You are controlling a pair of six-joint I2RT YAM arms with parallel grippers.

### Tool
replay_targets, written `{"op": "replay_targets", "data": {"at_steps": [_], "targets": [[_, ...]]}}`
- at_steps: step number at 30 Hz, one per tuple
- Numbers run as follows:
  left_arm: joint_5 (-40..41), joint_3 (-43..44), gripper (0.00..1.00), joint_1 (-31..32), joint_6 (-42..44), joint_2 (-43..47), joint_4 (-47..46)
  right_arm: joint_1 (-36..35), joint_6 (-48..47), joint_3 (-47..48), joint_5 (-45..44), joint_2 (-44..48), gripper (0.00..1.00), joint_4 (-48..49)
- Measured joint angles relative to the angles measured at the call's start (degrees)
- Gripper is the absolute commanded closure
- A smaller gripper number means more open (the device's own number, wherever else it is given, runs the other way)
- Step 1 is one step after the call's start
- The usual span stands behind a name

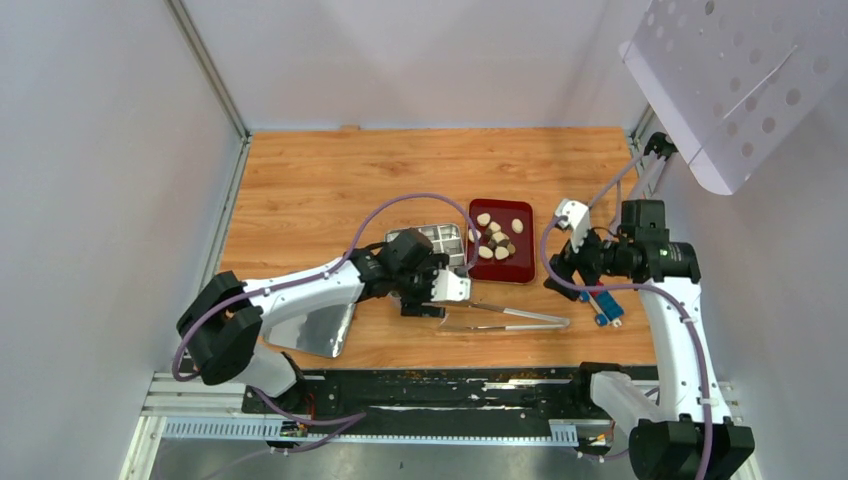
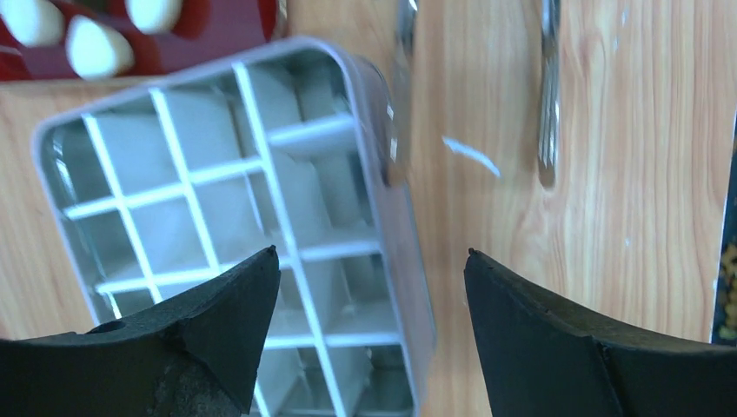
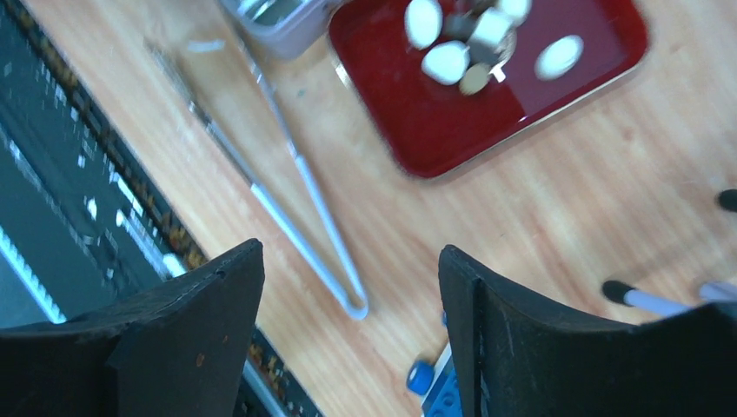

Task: Pack the chocolate

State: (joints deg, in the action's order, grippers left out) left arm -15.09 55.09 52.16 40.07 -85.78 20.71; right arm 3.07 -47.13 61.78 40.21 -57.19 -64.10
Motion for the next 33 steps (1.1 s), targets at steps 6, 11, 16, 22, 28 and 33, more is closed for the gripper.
{"op": "replay_targets", "data": {"at_steps": [6, 11, 16, 22, 28, 33], "targets": [[5.4, -10.3, 0.14, -1.1, 4.1, 6.6, -0.5, -2.3, -9.6, -9.5, -1.5, 2.5, 0.37, -2.4], [9.9, -13.3, 0.13, -5.6, 7.1, 9.6, -2.8, -9.9, -13.1, -14.3, -5.4, -0.3, 0.42, 2.1], [12.7, -13.3, 0.13, -10.6, 8.3, 9.9, -6.2, -13.3, -14.3, -16.2, -7.3, -5.6, 0.46, 8.3], [10.6, -12.3, 0.13, -11.3, 6.3, 14.5, -2.0, -15.6, -16.2, -17.3, -7.8, -10.8, 0.50, 11.8], [6.4, -9.2, 0.13, -11.3, 1.5, 25.3, 3.1, -19.6, -17.6, -19.4, -7.7, -12.7, 0.56, 13.0], [4.2, -5.8, 0.19, -11.1, -3.5, 28.9, 3.9, -21.7, -17.9, -22.5, -8.1, -14.3, 0.66, 15.0]]}}
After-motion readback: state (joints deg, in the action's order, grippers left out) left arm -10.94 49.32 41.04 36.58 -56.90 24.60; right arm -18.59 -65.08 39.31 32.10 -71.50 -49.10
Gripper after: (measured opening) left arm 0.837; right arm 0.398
